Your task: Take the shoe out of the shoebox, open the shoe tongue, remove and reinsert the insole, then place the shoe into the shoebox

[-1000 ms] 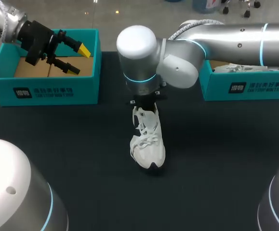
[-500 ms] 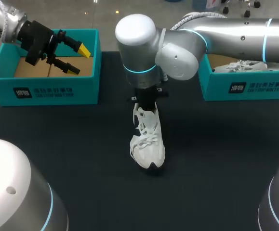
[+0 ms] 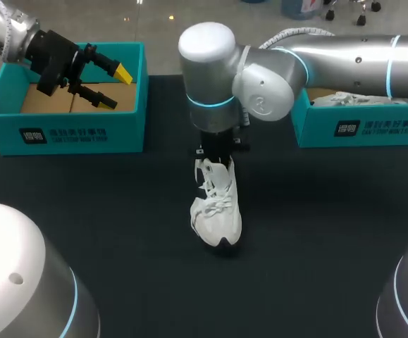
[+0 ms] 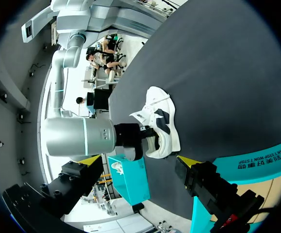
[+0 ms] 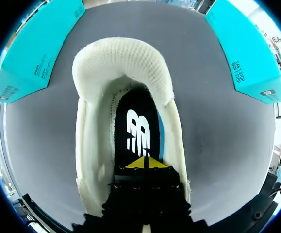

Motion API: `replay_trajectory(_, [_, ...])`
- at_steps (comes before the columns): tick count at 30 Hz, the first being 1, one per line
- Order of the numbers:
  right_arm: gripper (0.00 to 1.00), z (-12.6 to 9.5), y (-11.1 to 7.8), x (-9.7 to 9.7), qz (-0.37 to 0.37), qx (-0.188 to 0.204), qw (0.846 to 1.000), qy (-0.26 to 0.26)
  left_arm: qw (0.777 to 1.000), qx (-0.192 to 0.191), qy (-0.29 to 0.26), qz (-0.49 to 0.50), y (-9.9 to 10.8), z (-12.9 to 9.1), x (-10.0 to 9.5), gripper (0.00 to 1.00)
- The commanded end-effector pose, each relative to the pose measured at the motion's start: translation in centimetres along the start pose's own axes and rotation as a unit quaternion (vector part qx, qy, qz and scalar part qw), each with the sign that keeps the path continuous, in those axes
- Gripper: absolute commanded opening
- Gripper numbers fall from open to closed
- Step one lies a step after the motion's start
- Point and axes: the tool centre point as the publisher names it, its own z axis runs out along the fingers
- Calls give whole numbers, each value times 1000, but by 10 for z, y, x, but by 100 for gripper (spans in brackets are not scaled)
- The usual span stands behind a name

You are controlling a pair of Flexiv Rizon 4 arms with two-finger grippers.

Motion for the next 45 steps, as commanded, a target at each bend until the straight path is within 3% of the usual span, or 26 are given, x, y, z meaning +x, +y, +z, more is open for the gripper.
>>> replay_trajectory(1, [0,9,3,4,-2,7,1000,-2,1000,0,1,0,0,-1,0,100])
replay_trajectory(8, [0,-10,1,-2,-4,2,1000,-8,1000,0,1,0,0,-1,0,100])
replay_trajectory(18, [0,-25,-1,-3,-12,39,999,-6,1000,0,1,0,0,-1,0,100])
replay_trajectory(27, [0,-41,-2,-4,11,107,994,-2,1000,0,1,0,0,-1,0,100])
replay_trajectory(35, [0,-48,-6,-1,7,143,990,8,1000,0,1,0,0,-1,0,100])
replay_trajectory(37, [6,-48,-7,-1,5,145,989,8,1000,0,1,0,0,-1,0,100])
replay_trajectory(39, [19,-47,-7,-1,4,147,989,10,1000,0,1,0,0,-1,0,100])
replay_trajectory(43, [29,-44,-6,1,5,147,989,13,1000,0,1,0,0,-1,0,100])
replay_trajectory(45, [40,-43,-6,3,6,147,989,16,1000,0,1,0,0,-1,0,100])
